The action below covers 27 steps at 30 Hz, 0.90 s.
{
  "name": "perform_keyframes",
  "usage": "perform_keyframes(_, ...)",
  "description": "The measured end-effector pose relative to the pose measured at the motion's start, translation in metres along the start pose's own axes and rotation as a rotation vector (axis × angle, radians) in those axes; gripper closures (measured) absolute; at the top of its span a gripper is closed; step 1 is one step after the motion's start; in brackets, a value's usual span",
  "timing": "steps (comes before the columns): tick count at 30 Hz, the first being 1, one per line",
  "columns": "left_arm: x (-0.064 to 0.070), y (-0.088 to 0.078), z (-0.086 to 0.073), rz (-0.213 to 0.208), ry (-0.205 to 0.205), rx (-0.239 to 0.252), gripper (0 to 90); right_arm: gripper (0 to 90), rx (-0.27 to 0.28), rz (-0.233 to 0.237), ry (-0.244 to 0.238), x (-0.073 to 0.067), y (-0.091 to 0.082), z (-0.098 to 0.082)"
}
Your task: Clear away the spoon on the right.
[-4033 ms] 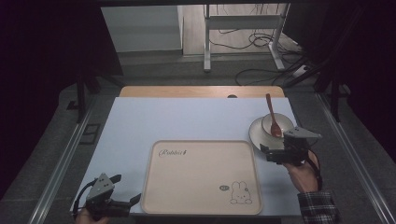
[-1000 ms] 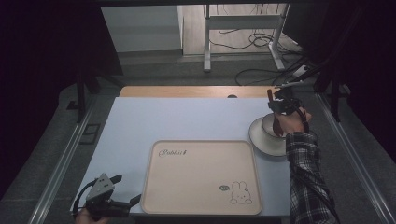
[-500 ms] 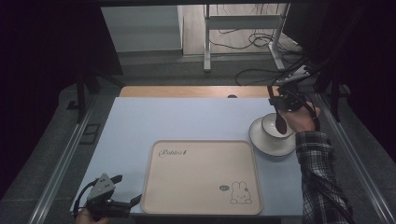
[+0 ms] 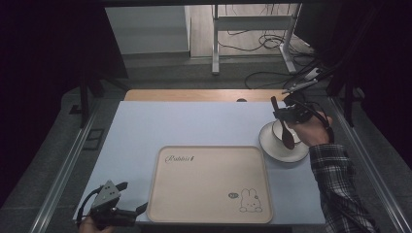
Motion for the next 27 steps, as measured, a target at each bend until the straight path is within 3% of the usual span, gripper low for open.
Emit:
perform_keyframes(17, -0.001, -0.002, 0.001, 0.008, 0.0, 0.02, 0.0, 78.5, -0.062, 0.129, -0.012, -0.054, -0.006, -0.019)
perform_keyframes(18, -0.001, -0.003, 0.002, 0.012, 0.0, 0.026, 0.0, 78.5, -0.076, 0.15, -0.011, -0.063, -0.006, -0.023)
perform_keyframes(27, -0.001, -0.003, 0.002, 0.015, -0.002, 0.034, 0.0, 78.6, -0.138, 0.199, -0.029, -0.092, -0.004, -0.039)
Point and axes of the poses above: each handheld gripper's, and its own axes: y roughly forward along the jaws, z roughly out of its top, x roughly to its right, the point moved 10 cm from there along y, roughly forward along the jaws, and after that the axes turned 1 degree about z, right-handed, at the moved point
